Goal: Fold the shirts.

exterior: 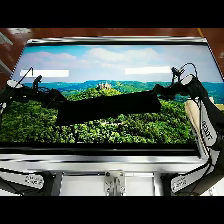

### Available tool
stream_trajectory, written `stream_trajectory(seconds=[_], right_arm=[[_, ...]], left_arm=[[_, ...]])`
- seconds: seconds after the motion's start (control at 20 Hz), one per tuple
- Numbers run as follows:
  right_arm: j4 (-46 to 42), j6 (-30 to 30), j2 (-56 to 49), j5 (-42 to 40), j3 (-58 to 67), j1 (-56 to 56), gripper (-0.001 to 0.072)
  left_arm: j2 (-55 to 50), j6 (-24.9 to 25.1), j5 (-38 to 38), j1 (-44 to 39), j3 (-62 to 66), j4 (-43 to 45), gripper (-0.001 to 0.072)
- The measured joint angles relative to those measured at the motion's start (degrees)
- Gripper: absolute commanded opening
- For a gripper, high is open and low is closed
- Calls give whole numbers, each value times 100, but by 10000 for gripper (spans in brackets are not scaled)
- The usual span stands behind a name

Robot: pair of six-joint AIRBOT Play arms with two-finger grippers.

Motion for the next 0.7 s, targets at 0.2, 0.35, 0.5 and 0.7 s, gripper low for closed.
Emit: stream_trajectory(seconds=[0.2,0.35,0.5,0.7], right_arm=[[-7,168,-103,439,2,-297,687],[116,236,-297,682,2,-350,686],[514,260,-503,603,9,-258,193],[846,146,-520,463,9,-59,67]], left_arm=[[17,-48,-542,116,72,0,592],[55,-59,-726,98,92,-11,591],[76,-57,-813,-37,101,-114,591],[83,-42,-616,-328,103,-494,216]])
